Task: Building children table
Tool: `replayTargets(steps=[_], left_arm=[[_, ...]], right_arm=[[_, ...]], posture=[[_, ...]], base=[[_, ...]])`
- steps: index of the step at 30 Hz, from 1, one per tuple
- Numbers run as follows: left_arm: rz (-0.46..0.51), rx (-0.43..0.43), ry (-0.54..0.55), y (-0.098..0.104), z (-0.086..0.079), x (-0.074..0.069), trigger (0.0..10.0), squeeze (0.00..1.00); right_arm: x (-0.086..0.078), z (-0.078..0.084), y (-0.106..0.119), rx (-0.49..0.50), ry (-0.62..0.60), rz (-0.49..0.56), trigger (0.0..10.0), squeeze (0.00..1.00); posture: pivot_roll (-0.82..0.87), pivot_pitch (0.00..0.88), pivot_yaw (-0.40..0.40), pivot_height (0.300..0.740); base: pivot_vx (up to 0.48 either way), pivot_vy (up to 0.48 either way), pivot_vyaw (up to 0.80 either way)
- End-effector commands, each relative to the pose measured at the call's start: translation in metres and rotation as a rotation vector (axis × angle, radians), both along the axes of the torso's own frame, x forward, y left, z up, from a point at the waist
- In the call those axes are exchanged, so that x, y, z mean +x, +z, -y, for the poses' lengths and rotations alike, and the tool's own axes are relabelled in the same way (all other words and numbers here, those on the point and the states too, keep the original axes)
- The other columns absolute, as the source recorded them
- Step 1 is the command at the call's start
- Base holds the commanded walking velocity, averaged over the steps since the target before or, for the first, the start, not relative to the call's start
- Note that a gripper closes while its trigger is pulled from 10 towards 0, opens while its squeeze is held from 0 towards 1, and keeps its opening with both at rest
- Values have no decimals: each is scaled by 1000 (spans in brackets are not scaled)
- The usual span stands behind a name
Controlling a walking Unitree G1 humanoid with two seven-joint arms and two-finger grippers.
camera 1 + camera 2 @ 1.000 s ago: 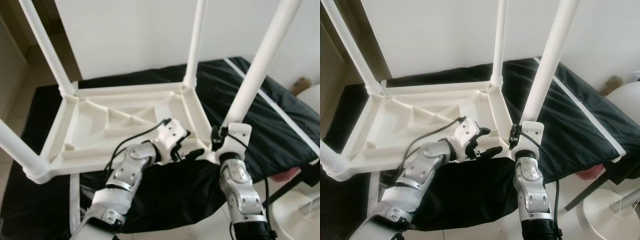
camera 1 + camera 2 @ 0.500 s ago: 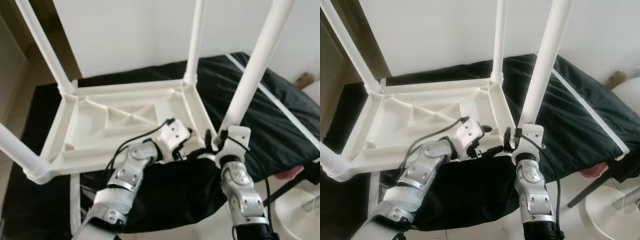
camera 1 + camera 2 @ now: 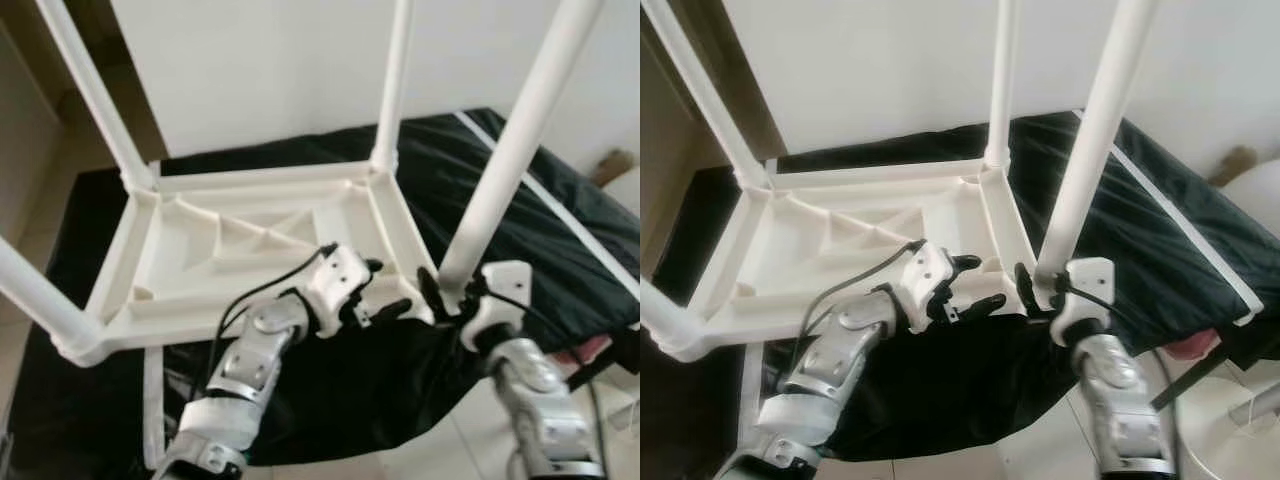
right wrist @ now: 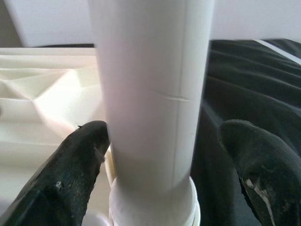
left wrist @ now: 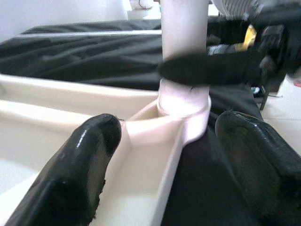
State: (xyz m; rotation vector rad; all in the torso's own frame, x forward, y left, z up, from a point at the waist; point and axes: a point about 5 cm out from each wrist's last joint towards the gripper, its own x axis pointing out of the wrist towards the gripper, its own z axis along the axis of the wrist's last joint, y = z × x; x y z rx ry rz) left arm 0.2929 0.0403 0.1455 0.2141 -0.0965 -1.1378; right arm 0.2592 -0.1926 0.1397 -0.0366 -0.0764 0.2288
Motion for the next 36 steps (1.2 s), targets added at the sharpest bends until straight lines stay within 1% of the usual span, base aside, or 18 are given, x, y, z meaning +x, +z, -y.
replayTargets(steps=[1, 2, 3, 4, 7, 10, 13, 14, 15, 17, 18, 20, 23, 26, 27, 28, 32, 36], left_arm=[[-20, 4, -66, -1, 2, -7, 10000, 0], [-20, 4, -66, -1, 2, -7, 10000, 0], [-24, 3, -104, -1, 2, -12, 10000, 0], [-24, 3, -104, -1, 2, -12, 10000, 0], [-60, -19, -208, 2, 3, -25, 10000, 0], [-64, -18, -221, 1, 3, -27, 10000, 0], [-76, -14, -227, 0, 3, -29, 10000, 0], [-78, -13, -225, 0, 4, -29, 10000, 0], [-78, -13, -225, 0, 4, -29, 10000, 0], [-84, -9, -225, -2, 5, -31, 10000, 0], [-84, -9, -225, -2, 5, -31, 10000, 0], [-90, -11, -234, -2, 5, -33, 10000, 0], [-89, -2, -236, -1, 5, -33, 10000, 0], [-90, 6, -237, -1, 5, -33, 10000, 0], [-90, 6, -234, 0, 5, -33, 10000, 0], [-91, 3, -231, 0, 4, -33, 10000, 0], [-92, 1, -225, 0, 3, -34, 10000, 0], [-97, -7, -214, 0, 3, -34, 10000, 0]], right_arm=[[-2, 2, 5, 1, 74, 25, 10000, 0], [-2, 2, 5, 1, 74, 25, 10000, 0], [0, 5, 6, -11, 105, 14, 10000, 0], [0, 5, 6, -11, 105, 14, 10000, 0], [5, 12, 2, -51, 195, -28, 10000, 0], [6, 13, 1, -54, 207, -38, 10000, 0], [10, 13, -2, -75, 248, -57, 10000, 0], [13, 13, -2, -106, 275, -59, 10000, 0], [13, 13, -2, -106, 275, -59, 10000, 0], [23, 11, -1, -146, 304, -59, 10000, 0], [23, 11, -1, -146, 304, -59, 10000, 0], [34, 9, 2, -176, 331, -48, 10000, 0], [38, 6, 2, -188, 355, -45, 10000, 0], [44, 0, 2, -204, 399, -47, 10000, 0], [45, -3, -1, -215, 425, -57, 4549, 0], [44, -4, -4, -219, 443, -68, 0, 0], [43, -4, -8, -222, 456, -84, 0, 0], [40, 4, -13, -222, 445, -101, 0, 0]], posture=[[-113, 0, 49, 740], [-113, 0, 49, 740], [-113, 0, 53, 740], [-113, 0, 53, 740], [-107, 0, 54, 740], [-107, 0, 54, 740], [-102, 0, 57, 740], [-100, 0, 58, 740], [-100, 0, 58, 740], [-96, 0, 56, 740], [-96, 0, 56, 740], [-95, 0, 56, 740], [-91, 0, 56, 740], [-74, 0, 45, 740], [-72, 0, 43, 740], [-69, 0, 38, 740], [-65, 0, 32, 740], [-71, 0, 27, 740]], base=[[0, 0, 0], [0, 0, 0], [0, 0, 0], [0, 0, 0], [0, 0, 0], [0, 0, 0], [0, 0, 0], [0, 0, 0], [0, 0, 0], [0, 0, 0], [0, 0, 0], [0, 0, 0], [0, 0, 0], [0, 0, 0], [0, 0, 0], [0, 0, 0], [0, 0, 0], [0, 0, 0]])
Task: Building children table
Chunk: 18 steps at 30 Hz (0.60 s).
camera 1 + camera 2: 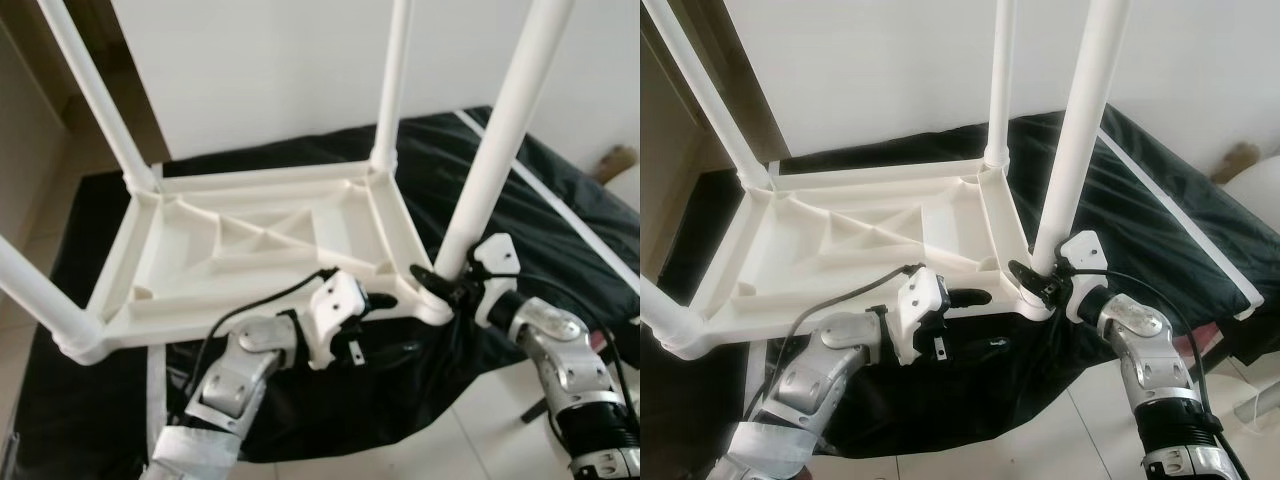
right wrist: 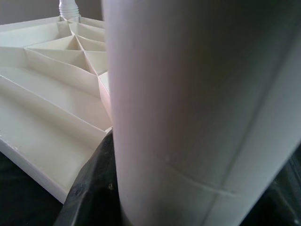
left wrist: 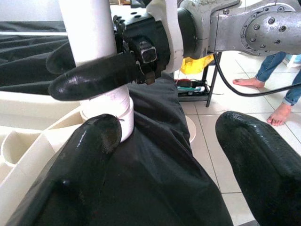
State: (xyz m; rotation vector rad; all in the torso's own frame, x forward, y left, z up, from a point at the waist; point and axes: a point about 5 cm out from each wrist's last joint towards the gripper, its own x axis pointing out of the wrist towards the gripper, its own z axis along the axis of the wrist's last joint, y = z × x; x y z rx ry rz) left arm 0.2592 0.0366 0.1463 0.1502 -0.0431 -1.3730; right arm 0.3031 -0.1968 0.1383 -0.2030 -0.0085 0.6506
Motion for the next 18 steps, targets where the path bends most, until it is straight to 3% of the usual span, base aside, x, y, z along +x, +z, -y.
replayTargets(steps=[1, 6, 7, 8, 12, 13, 18], left_arm=[[-7, -1, 15, 0, 0, -1, 10000, 0], [-9, 4, 11, -2, 1, -1, 10000, 0], [-9, 4, 9, -2, 1, -2, 10000, 0], [-9, 5, 8, -1, 2, -1, 10000, 0], [-8, 4, 8, -1, 2, -1, 10000, 0], [-8, 4, 6, -1, 2, -1, 10000, 0], [-16, 1, -3, 0, 3, -3, 10000, 0]], right_arm=[[-4, -1, -11, -42, 28, -43, 0, 0], [-6, 5, -15, -42, 8, -57, 0, 0], [-6, 6, -16, -37, -2, -62, 1373, 0], [-5, 8, -16, -34, -14, -60, 4667, 0], [-5, 8, -16, -32, -21, -57, 4667, 0], [-5, 8, -16, -25, -41, -59, 10000, 0], [-8, -1, -21, -17, -155, -73, 10000, 0]], posture=[[-71, 0, 27, 740], [-76, 0, 28, 740], [-76, 0, 28, 740], [-82, 0, 32, 740], [-82, 0, 32, 740], [-88, 0, 36, 740], [-93, 0, 40, 740]], base=[[0, 0, 0], [0, 0, 0], [0, 0, 0], [0, 0, 0], [0, 0, 0], [0, 0, 0], [0, 0, 0]])
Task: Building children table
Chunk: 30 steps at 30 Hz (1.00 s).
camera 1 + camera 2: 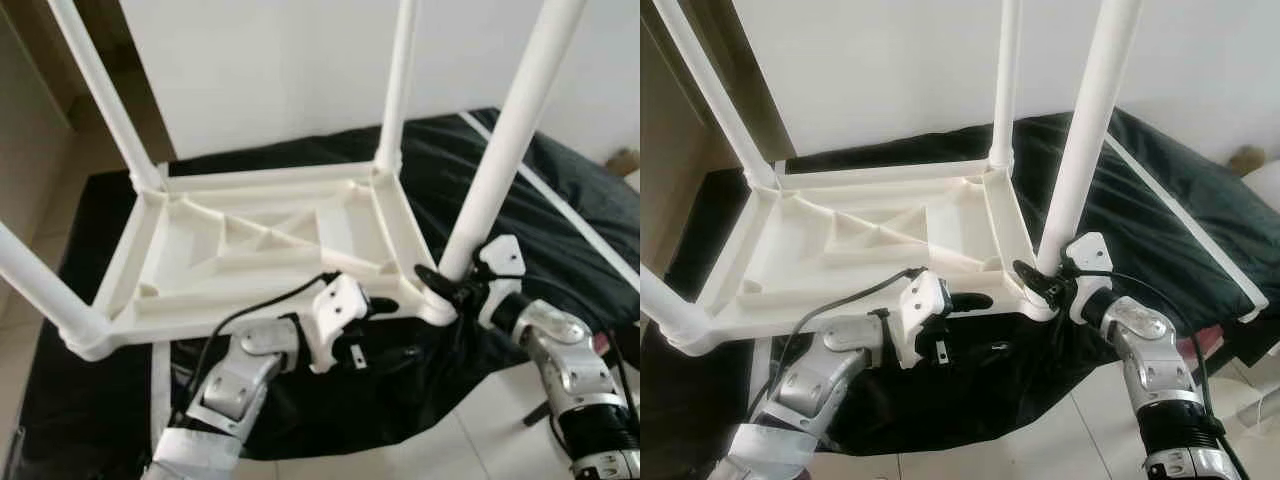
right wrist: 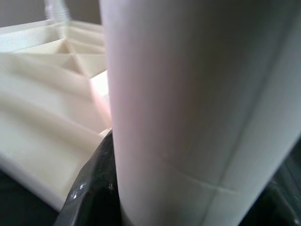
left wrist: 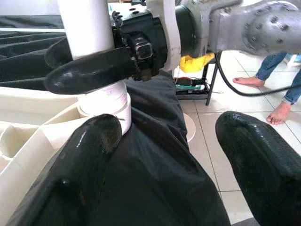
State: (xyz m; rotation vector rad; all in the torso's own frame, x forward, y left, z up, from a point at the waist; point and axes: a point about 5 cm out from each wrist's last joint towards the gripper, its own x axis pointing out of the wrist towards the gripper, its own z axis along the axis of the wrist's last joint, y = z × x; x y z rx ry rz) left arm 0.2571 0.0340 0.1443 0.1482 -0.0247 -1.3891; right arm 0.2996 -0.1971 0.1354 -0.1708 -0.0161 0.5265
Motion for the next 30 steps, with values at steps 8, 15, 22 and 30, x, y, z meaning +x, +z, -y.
replayTargets(steps=[8, 15, 22, 30], left_arm=[[-7, -12, 11, 1, 1, -1, 10000, 0], [-16, -8, -1, 1, 1, -3, 10000, 0], [-18, -6, -3, 1, 1, -3, 10000, 0], [-19, -9, -6, 2, 3, -4, 10000, 0]], right_arm=[[-11, -12, -23, -6, -150, -77, 10000, 0], [-18, -26, -26, 71, -362, -109, 10000, 0], [-19, -32, -25, 108, -512, -114, 10000, 0], [-19, -47, -16, 173, -767, -74, 10000, 0]], posture=[[-94, 0, 39, 740], [-96, 0, 49, 740], [-95, 0, 51, 740], [-87, 0, 43, 740]], base=[[0, 0, 0], [0, 0, 0], [0, 0, 0], [0, 0, 0]])
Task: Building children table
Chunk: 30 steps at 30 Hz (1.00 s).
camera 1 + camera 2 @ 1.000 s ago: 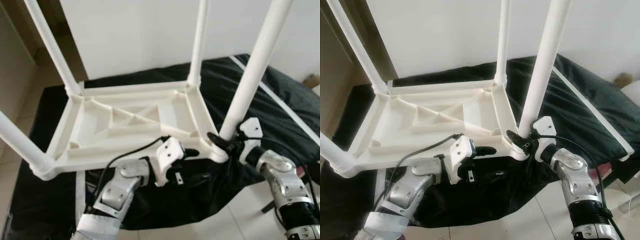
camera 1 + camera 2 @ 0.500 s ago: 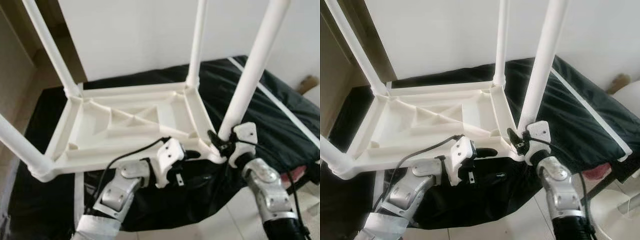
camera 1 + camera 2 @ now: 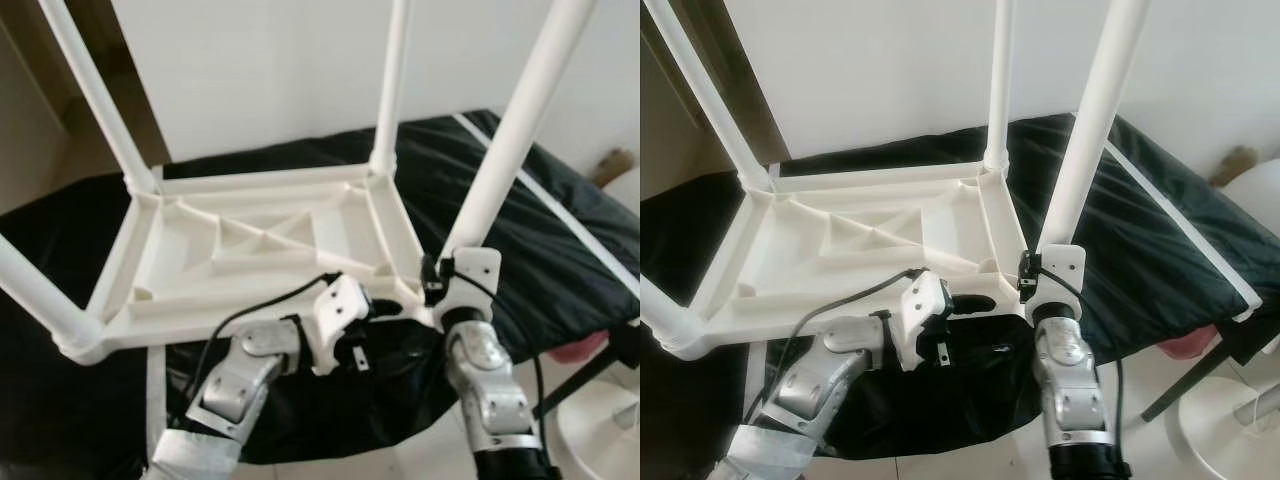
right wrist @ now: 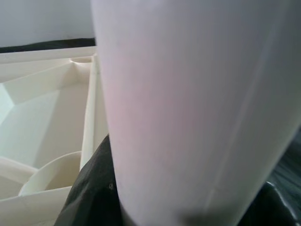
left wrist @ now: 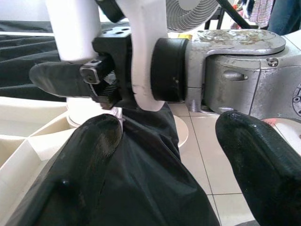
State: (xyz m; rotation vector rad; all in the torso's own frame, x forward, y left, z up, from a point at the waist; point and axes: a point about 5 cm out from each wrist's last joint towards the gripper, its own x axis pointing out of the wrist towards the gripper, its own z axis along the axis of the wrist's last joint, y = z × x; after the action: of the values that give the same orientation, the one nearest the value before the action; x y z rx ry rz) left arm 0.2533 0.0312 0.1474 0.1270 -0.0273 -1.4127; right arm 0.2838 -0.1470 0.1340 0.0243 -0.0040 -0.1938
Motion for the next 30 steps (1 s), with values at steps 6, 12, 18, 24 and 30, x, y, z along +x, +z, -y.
replayTargets(steps=[6, 12, 18, 24, 30], left_arm=[[-6, 7, 19, -1, 0, 0, 10000, 0], [-8, 3, 21, 0, 0, 0, 10000, 0], [-10, 8, 18, -2, -1, -1, 10000, 0], [-13, 3, 24, -2, 0, -1, 10000, 0], [-13, 2, 24, -2, 0, -1, 10000, 0]], right_arm=[[-5, -3, -13, 13, -31, -96, 10000, 0], [-5, -6, -12, 9, -45, -95, 10000, 0], [-4, -8, -9, 6, -40, -84, 10000, 0], [-3, -4, -1, 14, -10, -26, 10000, 1000], [-4, 3, 3, 18, 8, 9, 10000, 1000]], posture=[[-82, 0, 34, 740], [-82, 0, 34, 740], [-81, 0, 30, 740], [-82, 0, 21, 740], [-84, 0, 23, 740]], base=[[0, 0, 0], [0, 0, 0], [0, 0, 0], [0, 0, 0], [0, 0, 0]])
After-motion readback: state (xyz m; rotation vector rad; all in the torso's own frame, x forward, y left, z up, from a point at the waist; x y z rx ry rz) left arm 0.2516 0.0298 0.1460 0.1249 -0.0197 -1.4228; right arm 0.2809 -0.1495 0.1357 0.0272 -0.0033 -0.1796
